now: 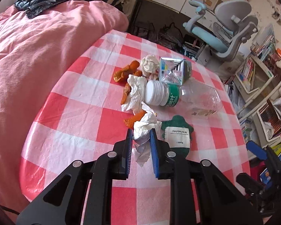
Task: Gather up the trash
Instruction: 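Close the left gripper on a white tissue while the right gripper approaches the green toy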
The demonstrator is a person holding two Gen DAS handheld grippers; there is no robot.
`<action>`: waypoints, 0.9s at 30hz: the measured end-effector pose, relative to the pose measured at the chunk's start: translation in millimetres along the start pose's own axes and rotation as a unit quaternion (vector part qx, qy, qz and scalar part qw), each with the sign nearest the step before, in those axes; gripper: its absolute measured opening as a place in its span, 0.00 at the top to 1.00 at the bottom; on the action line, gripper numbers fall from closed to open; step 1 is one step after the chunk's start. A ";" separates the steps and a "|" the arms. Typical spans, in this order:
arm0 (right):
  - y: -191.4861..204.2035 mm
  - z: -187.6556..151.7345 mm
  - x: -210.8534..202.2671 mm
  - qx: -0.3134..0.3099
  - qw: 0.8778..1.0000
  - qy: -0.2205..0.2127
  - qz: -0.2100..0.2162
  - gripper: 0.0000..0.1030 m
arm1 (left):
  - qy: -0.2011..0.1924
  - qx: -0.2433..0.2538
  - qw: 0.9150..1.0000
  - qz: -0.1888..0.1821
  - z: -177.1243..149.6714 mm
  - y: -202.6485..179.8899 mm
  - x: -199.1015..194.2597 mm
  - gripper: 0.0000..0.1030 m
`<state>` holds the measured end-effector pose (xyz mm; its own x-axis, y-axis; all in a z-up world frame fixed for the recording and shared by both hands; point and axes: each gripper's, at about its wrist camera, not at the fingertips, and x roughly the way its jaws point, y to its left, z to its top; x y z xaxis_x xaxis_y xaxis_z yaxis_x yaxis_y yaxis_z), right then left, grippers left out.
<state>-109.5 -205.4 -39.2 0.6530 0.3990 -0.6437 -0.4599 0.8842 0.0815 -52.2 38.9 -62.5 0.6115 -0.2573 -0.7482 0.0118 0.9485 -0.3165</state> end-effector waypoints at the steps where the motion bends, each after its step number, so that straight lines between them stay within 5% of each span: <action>1: 1.1 0.8 4.7 0.003 1.000 0.003 0.005 0.23 | -0.007 -0.008 1.000 -0.001 1.3 2.4 -3.0 0.83; 18: 20.1 21.0 80.4 0.025 0.999 0.033 0.018 0.29 | -0.034 -0.013 0.999 0.022 5.9 1.1 -12.7 0.83; 22: 16.2 25.2 88.8 0.043 0.998 0.044 0.028 0.34 | -0.031 -0.002 0.999 0.021 4.5 -5.6 -9.6 0.83; 27: 26.1 22.5 95.2 0.024 0.997 0.066 0.036 0.52 | -0.029 0.006 0.999 0.019 4.0 -11.9 -6.4 0.83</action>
<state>-45.9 -138.9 -81.2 0.5330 0.4294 -0.7291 -0.4715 0.8662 0.1654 -53.1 29.9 -51.7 0.6561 -0.2109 -0.7246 -0.0024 0.9596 -0.2815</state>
